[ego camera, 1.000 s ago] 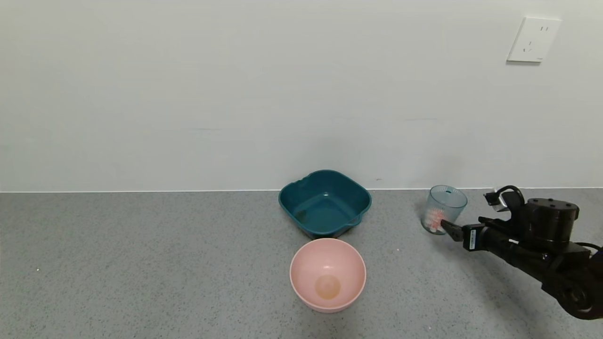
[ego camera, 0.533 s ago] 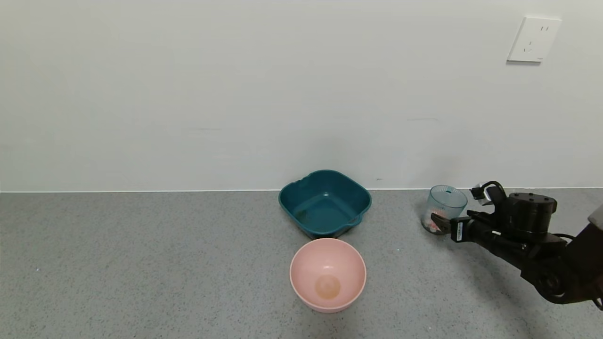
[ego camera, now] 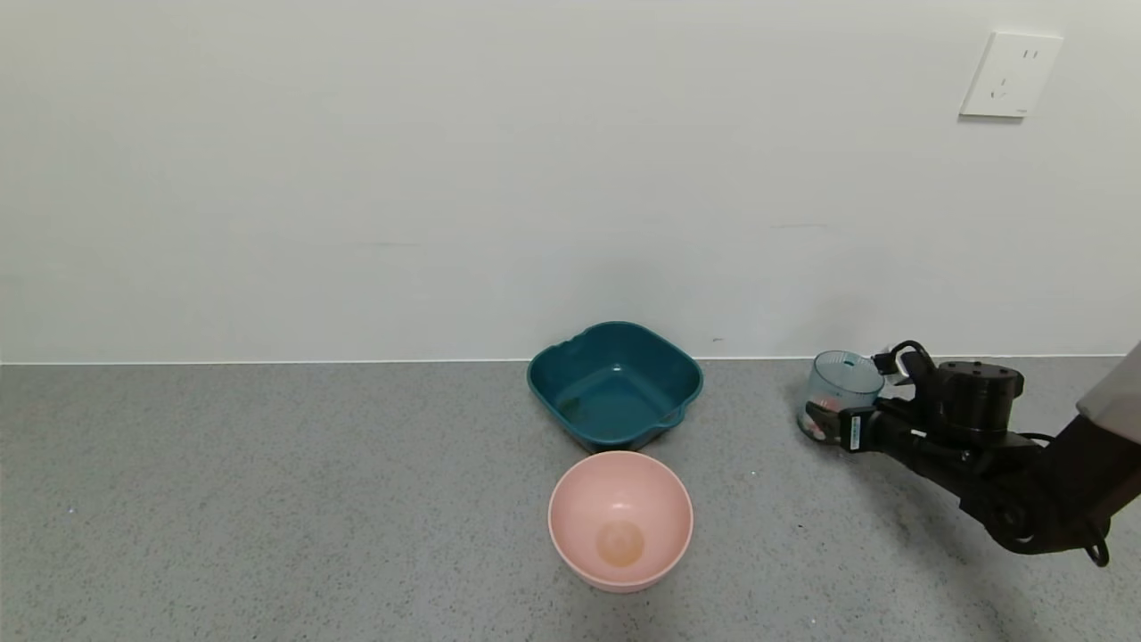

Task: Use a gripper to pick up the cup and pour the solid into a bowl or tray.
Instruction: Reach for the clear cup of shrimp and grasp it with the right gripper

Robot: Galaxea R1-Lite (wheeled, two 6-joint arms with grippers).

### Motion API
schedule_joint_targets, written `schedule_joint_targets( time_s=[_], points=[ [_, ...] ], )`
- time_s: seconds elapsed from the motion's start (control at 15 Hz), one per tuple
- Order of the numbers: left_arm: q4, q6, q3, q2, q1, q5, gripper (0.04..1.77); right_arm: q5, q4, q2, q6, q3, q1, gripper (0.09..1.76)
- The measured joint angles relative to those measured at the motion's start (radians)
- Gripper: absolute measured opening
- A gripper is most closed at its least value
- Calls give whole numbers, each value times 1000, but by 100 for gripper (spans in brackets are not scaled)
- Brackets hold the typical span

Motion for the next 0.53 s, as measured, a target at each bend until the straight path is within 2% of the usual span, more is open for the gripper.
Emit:
schedule_joint_targets(
  time_s=[0.53],
  points=[
    [0,0,0,0,0,0,172,-1,3,18,-1,-40,1,171]
  ],
)
